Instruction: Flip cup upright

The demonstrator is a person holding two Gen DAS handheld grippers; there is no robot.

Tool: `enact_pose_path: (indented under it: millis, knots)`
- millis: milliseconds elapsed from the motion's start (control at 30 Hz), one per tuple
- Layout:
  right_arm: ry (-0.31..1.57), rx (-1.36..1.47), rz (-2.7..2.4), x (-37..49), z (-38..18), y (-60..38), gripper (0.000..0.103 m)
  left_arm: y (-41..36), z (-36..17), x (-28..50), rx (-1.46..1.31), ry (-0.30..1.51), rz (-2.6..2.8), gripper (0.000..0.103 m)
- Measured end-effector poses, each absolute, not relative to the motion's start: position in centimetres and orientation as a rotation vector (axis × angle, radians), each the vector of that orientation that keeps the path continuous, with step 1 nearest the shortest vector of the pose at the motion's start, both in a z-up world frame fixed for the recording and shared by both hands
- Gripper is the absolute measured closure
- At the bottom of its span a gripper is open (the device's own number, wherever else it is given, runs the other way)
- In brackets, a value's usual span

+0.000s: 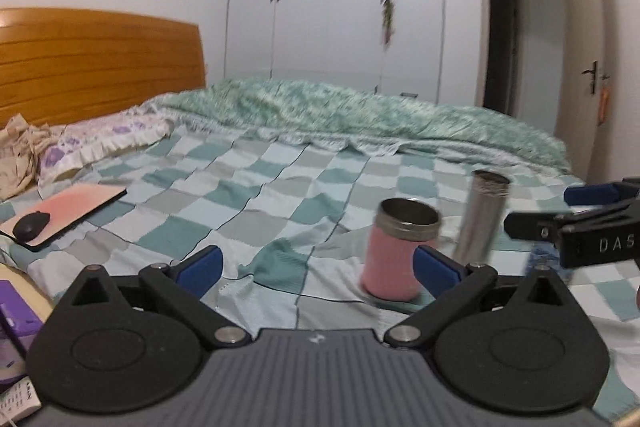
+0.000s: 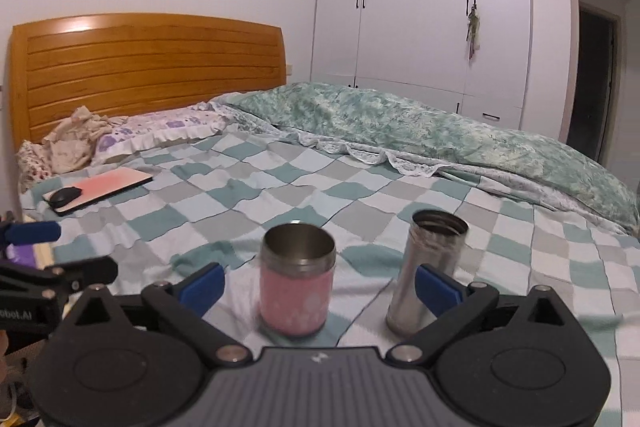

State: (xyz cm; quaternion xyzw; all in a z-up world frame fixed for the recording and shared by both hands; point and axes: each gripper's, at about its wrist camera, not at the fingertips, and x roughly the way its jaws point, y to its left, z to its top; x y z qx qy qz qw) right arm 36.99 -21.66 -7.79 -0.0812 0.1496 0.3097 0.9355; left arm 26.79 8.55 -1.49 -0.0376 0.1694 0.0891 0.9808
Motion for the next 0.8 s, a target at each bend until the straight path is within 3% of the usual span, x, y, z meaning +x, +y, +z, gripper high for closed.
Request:
enact_pose_path:
  millis: [800]
  knots:
    - [0.214, -0.106, 0.549, 12.8, -8.8, -34.1, 0.000, 3.7, 1.1, 7.1, -0.006, 0.140, 0.080, 0.000]
